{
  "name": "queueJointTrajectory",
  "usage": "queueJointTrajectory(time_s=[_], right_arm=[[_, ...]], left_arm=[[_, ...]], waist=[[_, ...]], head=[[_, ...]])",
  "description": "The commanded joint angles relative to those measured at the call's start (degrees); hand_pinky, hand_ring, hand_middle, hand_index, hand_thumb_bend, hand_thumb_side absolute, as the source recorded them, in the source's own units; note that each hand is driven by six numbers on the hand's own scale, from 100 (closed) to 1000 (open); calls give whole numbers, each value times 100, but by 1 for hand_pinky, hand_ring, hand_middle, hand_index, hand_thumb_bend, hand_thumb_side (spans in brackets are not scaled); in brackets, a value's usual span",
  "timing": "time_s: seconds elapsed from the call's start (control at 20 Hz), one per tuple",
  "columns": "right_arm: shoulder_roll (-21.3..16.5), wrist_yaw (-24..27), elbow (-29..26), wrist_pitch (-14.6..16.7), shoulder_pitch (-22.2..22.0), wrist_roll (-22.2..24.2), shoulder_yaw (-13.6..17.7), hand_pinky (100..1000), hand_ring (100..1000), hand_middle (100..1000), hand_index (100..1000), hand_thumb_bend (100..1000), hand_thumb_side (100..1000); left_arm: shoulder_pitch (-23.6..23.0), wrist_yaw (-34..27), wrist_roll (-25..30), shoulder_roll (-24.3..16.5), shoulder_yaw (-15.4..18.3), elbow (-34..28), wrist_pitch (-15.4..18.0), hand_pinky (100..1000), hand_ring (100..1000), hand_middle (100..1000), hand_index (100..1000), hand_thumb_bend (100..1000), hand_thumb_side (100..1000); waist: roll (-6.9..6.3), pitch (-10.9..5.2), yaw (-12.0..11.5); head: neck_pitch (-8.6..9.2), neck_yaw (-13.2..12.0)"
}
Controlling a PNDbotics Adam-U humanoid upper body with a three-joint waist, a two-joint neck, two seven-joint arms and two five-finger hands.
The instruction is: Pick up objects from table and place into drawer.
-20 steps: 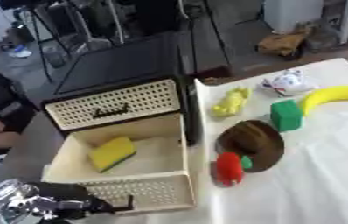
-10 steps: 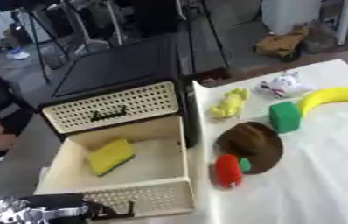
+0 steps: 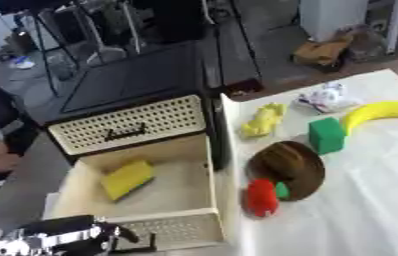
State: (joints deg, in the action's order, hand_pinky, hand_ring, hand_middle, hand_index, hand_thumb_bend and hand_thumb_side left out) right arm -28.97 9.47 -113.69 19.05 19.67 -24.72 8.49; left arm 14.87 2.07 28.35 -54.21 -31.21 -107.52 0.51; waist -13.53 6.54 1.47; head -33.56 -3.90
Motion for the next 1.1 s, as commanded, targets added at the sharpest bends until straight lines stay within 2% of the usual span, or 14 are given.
queueJointTrajectory(time_s=[0.05, 0.25, 0.4, 0.55, 0.7, 1.1], right_arm=[[-108, 14, -90, 1, 86, 8, 19, 708, 808, 719, 789, 100, 1000], [-109, 24, -90, 6, 96, 6, 18, 708, 809, 719, 789, 100, 1000], [-106, 29, -90, 9, 107, 0, 23, 708, 809, 718, 789, 100, 1000], [-80, 46, -90, 16, 142, -21, 30, 708, 809, 718, 789, 100, 1000], [-80, 44, -90, 47, 144, -67, 68, 709, 808, 718, 790, 100, 1000], [-66, 30, -90, 157, 112, -222, 149, 709, 807, 719, 791, 100, 1000]], left_arm=[[41, -271, -24, -329, 237, -256, -124, 100, 100, 100, 931, 100, 523], [1, -375, 16, -373, 340, -379, -321, 100, 100, 100, 928, 100, 515], [-51, -394, 24, -344, 434, -535, -326, 100, 100, 100, 923, 100, 503], [-115, -464, -43, -175, 690, -686, -155, 100, 100, 100, 910, 100, 465], [-279, -661, -177, 144, 1033, -705, 74, 100, 100, 100, 902, 100, 467], [-581, -1275, -224, 817, 1805, -707, 726, 100, 100, 100, 897, 100, 471]], waist=[[58, -61, -17], [58, -56, -19], [64, -50, -30], [106, -51, -34], [170, -42, -61], [392, -58, -162]], head=[[67, 26], [75, 32], [67, 18], [5, -13], [-53, 25], [-66, 125]])
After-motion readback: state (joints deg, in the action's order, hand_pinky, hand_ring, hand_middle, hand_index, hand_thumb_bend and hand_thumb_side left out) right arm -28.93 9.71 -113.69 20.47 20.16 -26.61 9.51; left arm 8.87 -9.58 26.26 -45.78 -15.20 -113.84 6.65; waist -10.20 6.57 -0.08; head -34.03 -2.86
